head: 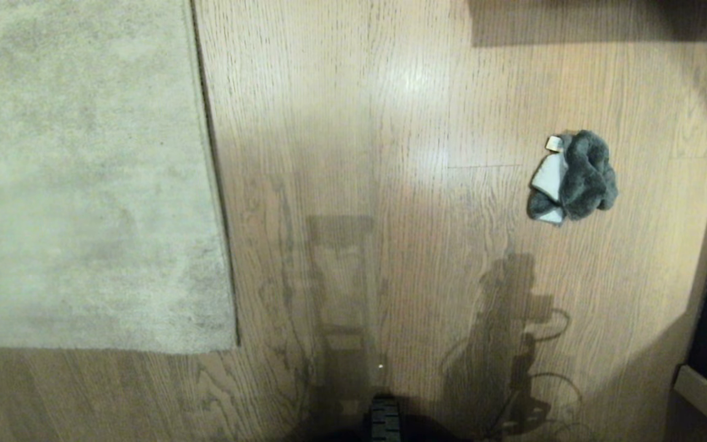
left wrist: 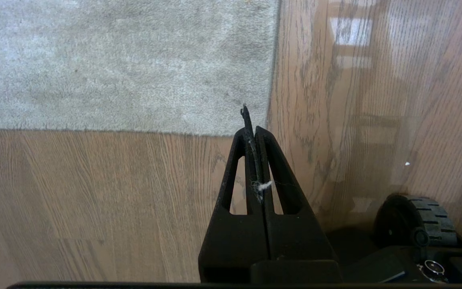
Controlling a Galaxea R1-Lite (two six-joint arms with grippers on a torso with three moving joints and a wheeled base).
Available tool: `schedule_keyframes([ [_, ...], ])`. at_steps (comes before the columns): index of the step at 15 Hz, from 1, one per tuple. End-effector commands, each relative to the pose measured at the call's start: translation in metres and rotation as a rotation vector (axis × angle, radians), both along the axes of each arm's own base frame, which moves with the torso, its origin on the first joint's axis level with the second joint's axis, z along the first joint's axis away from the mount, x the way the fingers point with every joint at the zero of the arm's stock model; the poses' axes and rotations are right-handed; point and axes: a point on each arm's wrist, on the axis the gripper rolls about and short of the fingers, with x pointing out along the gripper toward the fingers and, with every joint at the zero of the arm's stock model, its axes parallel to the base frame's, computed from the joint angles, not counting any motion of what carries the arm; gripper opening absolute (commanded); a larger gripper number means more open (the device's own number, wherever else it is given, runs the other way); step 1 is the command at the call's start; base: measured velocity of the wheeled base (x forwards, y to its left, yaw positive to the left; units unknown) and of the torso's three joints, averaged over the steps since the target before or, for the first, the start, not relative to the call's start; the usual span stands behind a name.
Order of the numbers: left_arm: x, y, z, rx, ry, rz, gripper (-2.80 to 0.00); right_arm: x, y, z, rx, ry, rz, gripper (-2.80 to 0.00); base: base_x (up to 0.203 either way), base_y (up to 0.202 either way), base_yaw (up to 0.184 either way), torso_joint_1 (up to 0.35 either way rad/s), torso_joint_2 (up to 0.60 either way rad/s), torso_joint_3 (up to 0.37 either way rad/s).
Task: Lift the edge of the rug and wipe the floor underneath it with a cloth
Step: Pick up the rag
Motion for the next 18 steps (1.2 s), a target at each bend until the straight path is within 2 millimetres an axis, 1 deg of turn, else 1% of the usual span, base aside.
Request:
schedule_keyframes([
  [1, 0.000, 0.000, 0.000, -0.001, 0.000, 0.001, -2.80, 0.002, 0.000, 0.009, -0.011, 0.027, 0.020, -2.80, 0.000, 0.000, 0.000, 0.000, 0.00, 0.000],
  [3, 0.000, 0.000, 0.000, -0.001, 0.000, -0.001, -2.80, 0.010, 0.001, 0.025, -0.004, 0.087, 0.056, -2.80, 0.000, 0.000, 0.000, 0.000, 0.00, 0.000],
  [6, 0.000, 0.000, 0.000, -0.001, 0.000, 0.001, -2.80, 0.026, 0.002, 0.055, -0.002, 0.143, 0.146, -2.80, 0.000, 0.000, 0.000, 0.000, 0.00, 0.000],
  [9, 0.000, 0.000, 0.000, -0.001, 0.000, 0.001, -2.80, 0.047, 0.005, 0.069, -0.006, 0.188, 0.209, -2.80, 0.000, 0.000, 0.000, 0.000, 0.00, 0.000],
  [11, 0.000, 0.000, 0.000, -0.001, 0.000, -0.001, -2.80, 0.067, 0.009, 0.078, 0.010, 0.188, 0.238, -2.80, 0.000, 0.000, 0.000, 0.000, 0.00, 0.000],
  [14, 0.000, 0.000, 0.000, -0.001, 0.000, 0.000, -2.80, 0.104, 0.016, 0.087, 0.039, 0.180, 0.259, -2.80, 0.000, 0.000, 0.000, 0.000, 0.00, 0.000],
  [18, 0.000, 0.000, 0.000, -0.001, 0.000, 0.000, -2.80, 0.157, 0.025, 0.099, 0.063, 0.078, 0.267, -2.80, 0.000, 0.000, 0.000, 0.000, 0.00, 0.000],
])
